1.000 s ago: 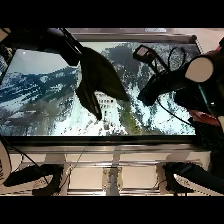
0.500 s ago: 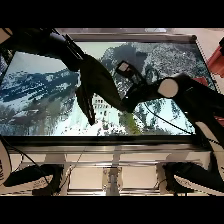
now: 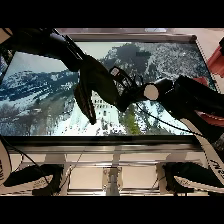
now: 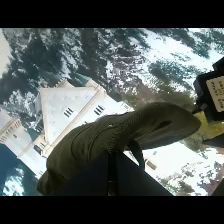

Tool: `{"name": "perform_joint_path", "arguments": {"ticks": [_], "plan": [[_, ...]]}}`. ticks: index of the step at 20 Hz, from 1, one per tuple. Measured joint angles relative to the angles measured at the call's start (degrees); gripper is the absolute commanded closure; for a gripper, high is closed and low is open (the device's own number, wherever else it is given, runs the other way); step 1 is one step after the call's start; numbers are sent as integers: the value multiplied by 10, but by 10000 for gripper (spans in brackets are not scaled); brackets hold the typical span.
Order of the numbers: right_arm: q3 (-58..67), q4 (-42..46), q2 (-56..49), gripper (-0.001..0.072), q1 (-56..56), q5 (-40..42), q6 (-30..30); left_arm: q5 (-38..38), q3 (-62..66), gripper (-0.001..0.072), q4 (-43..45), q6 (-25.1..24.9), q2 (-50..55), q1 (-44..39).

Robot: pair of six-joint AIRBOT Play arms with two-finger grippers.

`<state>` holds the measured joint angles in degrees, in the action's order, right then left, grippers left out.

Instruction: Fold the clothes and pants, and hang the long-sleeved shirts on hangers.

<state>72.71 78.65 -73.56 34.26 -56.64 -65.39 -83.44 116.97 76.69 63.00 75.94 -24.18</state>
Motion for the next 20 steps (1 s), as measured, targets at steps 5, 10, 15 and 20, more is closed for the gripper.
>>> {"name": "perform_joint_path", "arguments": {"ticks": [5,10,15,20], "plan": [[0,20,-10,230,-12,28,-11,0,0,682,0,0,0,0],[0,25,-28,230,-22,39,-6,0,0,682,0,0,0,0],[1,27,-39,231,-24,44,6,0,0,682,0,0,0,0],[3,20,-43,242,-25,41,26,0,0,682,0,0,0,0]]}}
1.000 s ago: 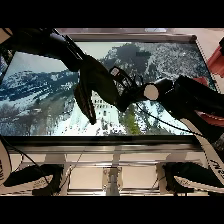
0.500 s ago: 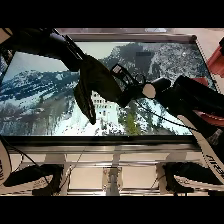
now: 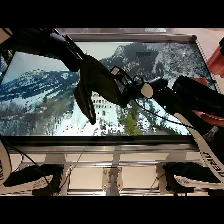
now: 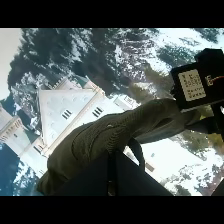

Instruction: Fold the clothes and pants, and hang the long-sleeved shirts on hangers.

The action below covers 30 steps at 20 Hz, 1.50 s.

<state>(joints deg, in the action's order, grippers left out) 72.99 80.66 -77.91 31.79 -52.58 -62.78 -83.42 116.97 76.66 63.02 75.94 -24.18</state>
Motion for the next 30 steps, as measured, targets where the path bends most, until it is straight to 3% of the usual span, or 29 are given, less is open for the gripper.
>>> {"name": "perform_joint_path", "arguments": {"ticks": [2,5,6,7,12,19,24,30], "plan": [[0,-12,-11,319,0,-1,5,0,0,682,0,0,0,0],[0,-26,-31,540,0,-4,8,0,0,682,1,0,0,0],[0,-30,-36,665,0,-6,9,0,0,682,2,0,0,0],[0,-35,-40,695,0,-7,10,0,0,683,5,0,0,0],[2,-39,-31,697,0,-20,3,0,0,682,16,0,0,0],[57,27,93,698,0,-83,-34,-2,0,683,86,15,-2,0],[128,48,180,699,0,-174,-47,-6,0,683,107,26,-33,0],[214,35,210,699,0,-311,-61,-17,0,683,138,60,-90,-1]]}}
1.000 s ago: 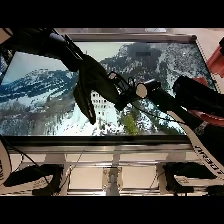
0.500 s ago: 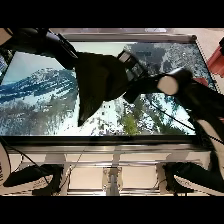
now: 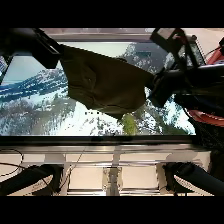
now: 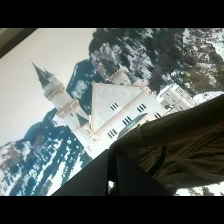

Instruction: Fold the clothes and pants, and hang the long-sleeved shirts on hangers.

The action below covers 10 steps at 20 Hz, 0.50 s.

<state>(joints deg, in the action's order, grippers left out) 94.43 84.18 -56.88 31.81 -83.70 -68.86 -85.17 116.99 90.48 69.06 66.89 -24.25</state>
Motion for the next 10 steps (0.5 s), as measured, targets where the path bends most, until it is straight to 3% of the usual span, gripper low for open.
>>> {"name": "perform_joint_path", "arguments": {"ticks": [4,10], "plan": [[25,-40,3,700,0,-53,-9,-21,-8,683,21,29,-13,0],[32,-69,-27,700,0,-62,-15,-37,-20,682,27,65,8,1]]}}
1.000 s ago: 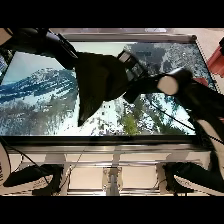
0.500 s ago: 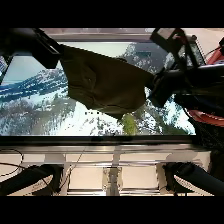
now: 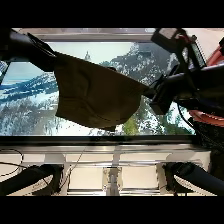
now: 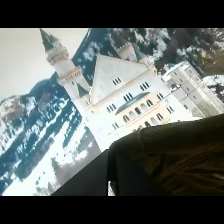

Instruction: Fold the clothes and pants, and hang the long-sleeved shirts on hangers.

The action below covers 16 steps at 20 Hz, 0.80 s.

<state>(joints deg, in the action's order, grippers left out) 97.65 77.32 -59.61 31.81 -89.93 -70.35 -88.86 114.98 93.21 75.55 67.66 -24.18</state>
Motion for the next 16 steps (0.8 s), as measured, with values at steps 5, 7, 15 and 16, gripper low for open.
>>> {"name": "perform_joint_path", "arguments": {"ticks": [5,7,15,16], "plan": [[1,11,-52,700,0,48,-1,-1,-2,683,29,10,47,0],[1,37,-76,701,0,91,-1,20,-2,683,52,12,72,5],[1,103,-194,701,-50,246,-10,113,-2,683,74,14,183,79],[1,103,-207,701,-63,269,-14,136,-2,683,72,11,196,90]]}}
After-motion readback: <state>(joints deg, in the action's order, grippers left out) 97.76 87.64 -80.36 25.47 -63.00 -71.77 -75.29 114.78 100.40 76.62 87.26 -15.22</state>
